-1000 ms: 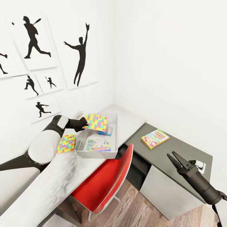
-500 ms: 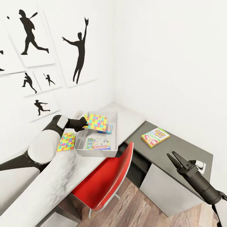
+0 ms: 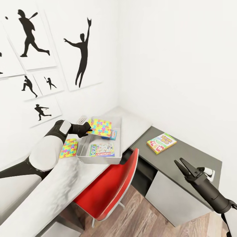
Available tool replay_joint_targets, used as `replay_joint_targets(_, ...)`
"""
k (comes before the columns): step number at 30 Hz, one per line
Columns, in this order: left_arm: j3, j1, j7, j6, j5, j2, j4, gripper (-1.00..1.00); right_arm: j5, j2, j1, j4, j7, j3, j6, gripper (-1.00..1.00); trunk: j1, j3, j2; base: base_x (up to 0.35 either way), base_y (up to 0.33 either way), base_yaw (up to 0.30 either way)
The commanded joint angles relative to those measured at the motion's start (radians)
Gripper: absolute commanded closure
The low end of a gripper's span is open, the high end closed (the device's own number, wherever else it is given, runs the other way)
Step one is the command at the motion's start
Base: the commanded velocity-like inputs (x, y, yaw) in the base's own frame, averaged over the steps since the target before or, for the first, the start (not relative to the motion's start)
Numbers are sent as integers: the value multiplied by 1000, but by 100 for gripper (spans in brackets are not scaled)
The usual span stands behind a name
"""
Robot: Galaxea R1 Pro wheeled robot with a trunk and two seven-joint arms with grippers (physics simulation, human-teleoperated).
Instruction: Put all the toys in the child's room - the three board games (two on the bed and one on the table), the two jigsaw puzzles on the table, and the tennis ball on the table - inside the toy box on the table in the child's room.
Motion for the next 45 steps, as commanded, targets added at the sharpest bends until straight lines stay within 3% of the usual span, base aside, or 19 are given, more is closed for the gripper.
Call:
replay_joint_targets(1,7,-1,-6,5,-10,-1,-2,100,-3,0,-1,0,1,-1,6,-100,1,-2,-2,44,-167,0)
replay_joint_targets(12,4,-1,-6,2,-10,-1,-2,100,-3,0,-1,0,1,2,5,-100,1,-2,-2,24,-42,0)
replay_joint_targets(21,6,-1,-7,3,-10,0,-4,100,-2,0,-1,0,2,40,2,-100,1,-2,-2,48,-10,0)
replay_joint_targets(45,4,-1,-9,-1,-10,0,-4,100,-2,0,-1,0,-1,42,2,-100,1,-2,-2,15,0,0)
